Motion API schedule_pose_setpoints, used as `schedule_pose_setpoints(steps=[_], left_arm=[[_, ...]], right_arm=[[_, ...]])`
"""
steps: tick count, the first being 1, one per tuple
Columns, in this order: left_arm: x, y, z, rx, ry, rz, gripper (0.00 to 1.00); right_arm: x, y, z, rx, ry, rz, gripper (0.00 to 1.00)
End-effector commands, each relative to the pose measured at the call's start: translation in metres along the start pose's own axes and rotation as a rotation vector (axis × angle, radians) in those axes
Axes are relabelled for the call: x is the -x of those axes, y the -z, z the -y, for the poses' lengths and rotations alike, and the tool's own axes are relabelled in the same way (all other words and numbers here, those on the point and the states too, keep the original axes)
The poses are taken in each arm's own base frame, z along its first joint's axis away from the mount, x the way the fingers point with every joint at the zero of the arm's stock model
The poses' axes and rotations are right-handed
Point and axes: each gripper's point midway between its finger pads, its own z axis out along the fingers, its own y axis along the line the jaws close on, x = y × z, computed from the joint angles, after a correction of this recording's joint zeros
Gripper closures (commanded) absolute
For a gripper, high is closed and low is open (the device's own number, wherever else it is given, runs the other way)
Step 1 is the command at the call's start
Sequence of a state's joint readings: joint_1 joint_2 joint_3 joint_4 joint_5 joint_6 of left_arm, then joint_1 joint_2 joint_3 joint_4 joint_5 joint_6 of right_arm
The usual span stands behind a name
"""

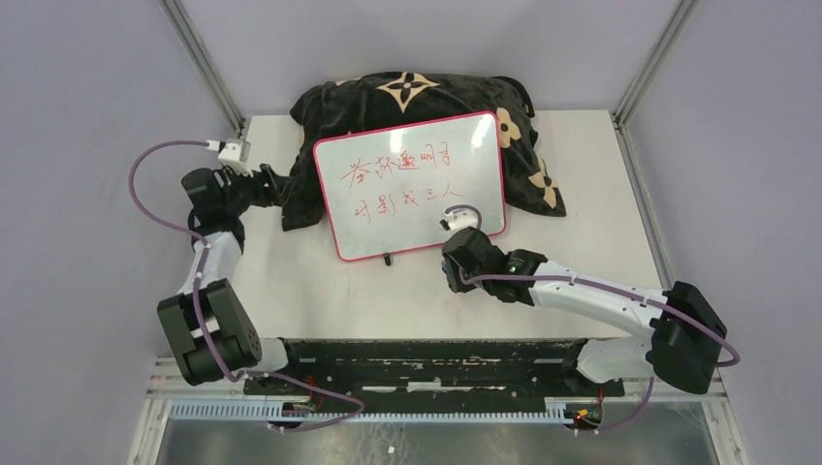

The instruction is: Erase the whiteboard

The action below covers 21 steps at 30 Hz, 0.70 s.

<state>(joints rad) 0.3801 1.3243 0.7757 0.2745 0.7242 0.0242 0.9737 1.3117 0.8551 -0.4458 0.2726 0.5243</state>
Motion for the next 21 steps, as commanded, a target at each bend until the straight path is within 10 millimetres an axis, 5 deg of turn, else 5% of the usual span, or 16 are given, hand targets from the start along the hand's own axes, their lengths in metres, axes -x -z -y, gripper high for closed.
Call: schedule_pose_setpoints(steps=[1, 9, 21], left_arm=[[0.020, -0.013, 0.017, -0.197, 0.002, -0.015, 0.20], [0.021, -0.045, 0.013, -0.449, 0.073, -0.149, 0.21], [0.043, -0.035, 0.041, -0.701, 0.127, -0.109, 0.22]], right_arm=[[0.041, 0.007, -0.012, 0.036, -0.072, 0.167, 0.99], [0.039, 0.005, -0.020, 0.051, -0.020, 0.141, 0.99], [0.035, -0.001, -0.019, 0.026, 0.001, 0.112, 0.99]])
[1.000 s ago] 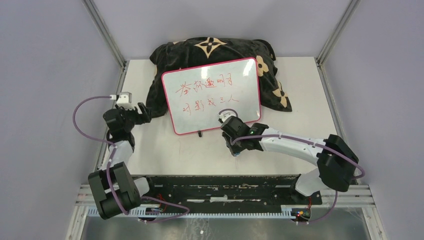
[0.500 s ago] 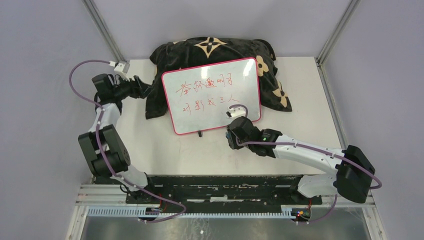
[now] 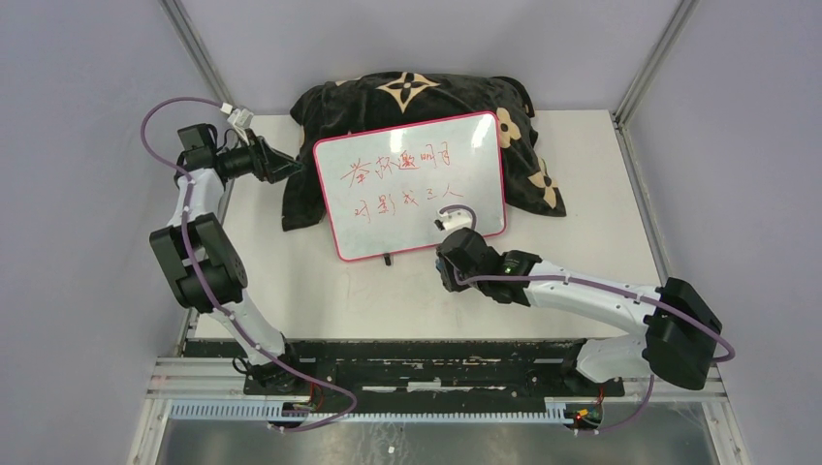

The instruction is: Erase the whiteboard

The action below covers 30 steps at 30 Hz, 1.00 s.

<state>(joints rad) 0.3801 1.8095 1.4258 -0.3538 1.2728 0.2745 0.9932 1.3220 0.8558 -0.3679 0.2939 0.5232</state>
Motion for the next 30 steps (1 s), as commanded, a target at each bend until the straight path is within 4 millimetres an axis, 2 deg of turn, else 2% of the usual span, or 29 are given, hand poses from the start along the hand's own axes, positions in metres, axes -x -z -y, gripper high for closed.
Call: schedule_pose_setpoints(steps=[1, 10, 20, 30], left_arm=[[0.017, 0.002, 0.026, -0.142, -0.051, 0.038, 0.22], [0.017, -0.016, 0.031, -0.178, -0.059, 0.016, 0.25], [0.029, -0.037, 0.032, -0.199, -0.060, -0.008, 0.28], [0.020, -0.060, 0.044, -0.236, -0.049, -0.042, 0.32]], right_arm=[[0.021, 0.001, -0.008, 0.003, 0.007, 0.046, 0.99], [0.026, 0.001, -0.014, 0.022, 0.020, 0.056, 0.99], [0.024, -0.001, -0.014, 0.019, 0.034, 0.047, 0.99], [0.024, 0.001, -0.014, 0.023, 0.046, 0.048, 0.99]])
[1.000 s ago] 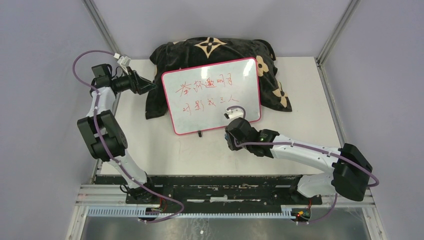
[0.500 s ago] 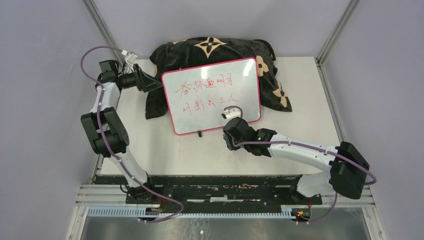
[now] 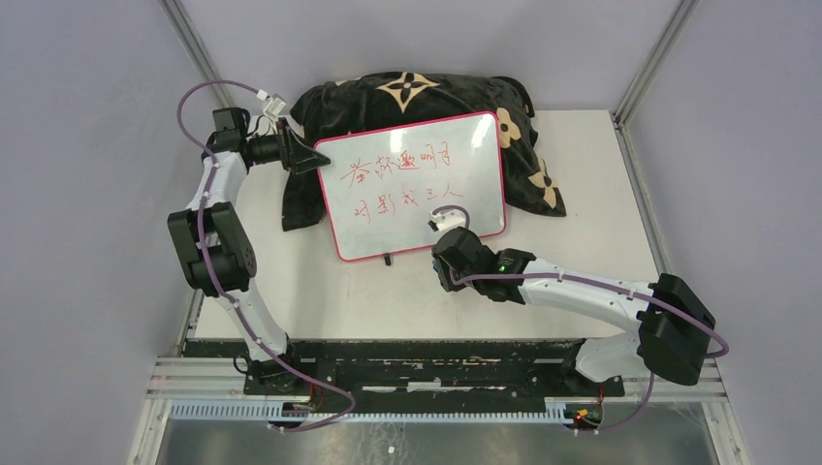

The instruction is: Erase the whiteboard

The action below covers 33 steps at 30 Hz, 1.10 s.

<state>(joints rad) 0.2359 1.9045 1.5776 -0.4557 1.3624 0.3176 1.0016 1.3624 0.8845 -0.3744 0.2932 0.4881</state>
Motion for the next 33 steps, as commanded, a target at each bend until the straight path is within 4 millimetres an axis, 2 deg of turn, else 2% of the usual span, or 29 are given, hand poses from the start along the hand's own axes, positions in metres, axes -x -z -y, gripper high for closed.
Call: schedule_pose_setpoints(steps=[1, 5, 13, 18, 23, 26, 28, 31, 33], left_arm=[[0.011, -0.008, 0.004, -0.026, -0.020, 0.001, 0.33], [0.012, -0.011, 0.005, -0.034, -0.019, -0.001, 0.38], [0.012, -0.012, 0.007, -0.052, -0.002, 0.002, 0.65], [0.010, -0.013, 0.006, -0.050, 0.006, 0.000, 0.78], [0.009, -0.013, 0.004, -0.037, 0.004, -0.004, 0.79], [0.008, -0.013, 0.002, -0.033, 0.006, -0.007, 0.82], [0.007, -0.013, 0.000, -0.031, 0.010, -0.009, 0.88], [0.005, -0.013, -0.002, -0.027, 0.014, -0.015, 0.96], [0.003, -0.013, -0.003, -0.025, 0.020, -0.019, 0.97]], right_arm=[[0.024, 0.007, -0.008, 0.021, -0.001, 0.068, 0.99], [0.024, 0.007, -0.008, 0.020, 0.001, 0.066, 0.99], [0.024, 0.005, -0.006, 0.003, 0.000, 0.070, 0.99], [0.028, 0.006, -0.005, -0.003, 0.003, 0.079, 0.99], [0.034, 0.008, -0.006, -0.007, 0.003, 0.090, 0.99], [0.041, 0.011, -0.007, -0.002, 0.002, 0.106, 0.99], [0.048, 0.014, -0.004, -0.027, 0.008, 0.119, 0.99], [0.069, 0.021, 0.006, -0.101, 0.027, 0.166, 0.99], [0.091, 0.028, 0.017, -0.174, 0.042, 0.215, 1.00]])
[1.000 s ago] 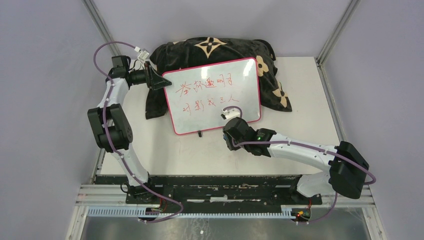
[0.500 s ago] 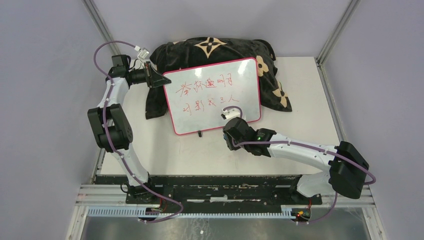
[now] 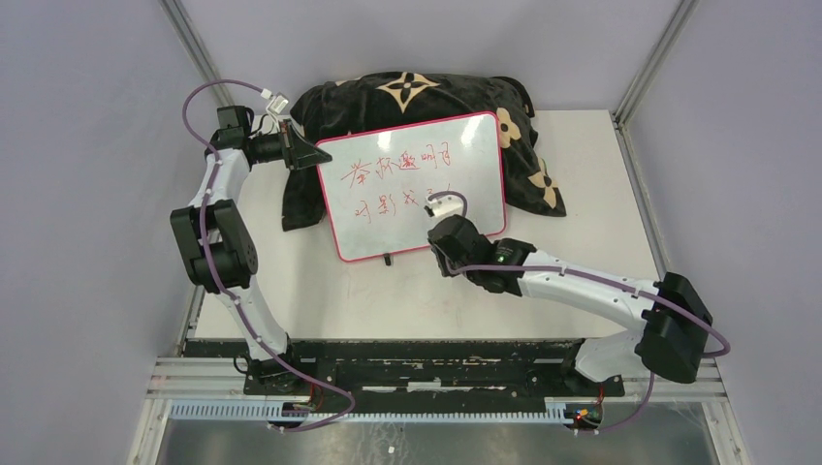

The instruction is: Erase the whiteboard

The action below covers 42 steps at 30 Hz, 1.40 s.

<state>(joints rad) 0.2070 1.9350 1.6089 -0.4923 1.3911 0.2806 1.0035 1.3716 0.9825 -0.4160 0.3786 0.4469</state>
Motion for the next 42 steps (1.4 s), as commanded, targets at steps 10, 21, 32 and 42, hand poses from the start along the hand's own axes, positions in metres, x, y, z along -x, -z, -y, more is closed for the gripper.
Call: schedule_pose_setpoints(steps=[10, 21, 32, 42], left_arm=[[0.003, 0.000, -0.013, 0.044, -0.046, -0.019, 0.97], [0.002, 0.001, -0.017, 0.065, -0.038, -0.027, 0.97], [0.003, 0.002, -0.015, 0.073, -0.041, -0.030, 0.97], [0.004, -0.001, -0.012, 0.078, -0.037, -0.039, 0.97]], right_arm=[[0.178, 0.021, 0.043, -0.205, -0.004, 0.301, 0.99], [0.221, -0.014, 0.162, -0.361, -0.142, 0.290, 0.99], [0.237, -0.053, 0.170, -0.301, -0.124, 0.275, 0.99], [0.239, -0.084, 0.153, -0.211, -0.135, 0.247, 0.99]])
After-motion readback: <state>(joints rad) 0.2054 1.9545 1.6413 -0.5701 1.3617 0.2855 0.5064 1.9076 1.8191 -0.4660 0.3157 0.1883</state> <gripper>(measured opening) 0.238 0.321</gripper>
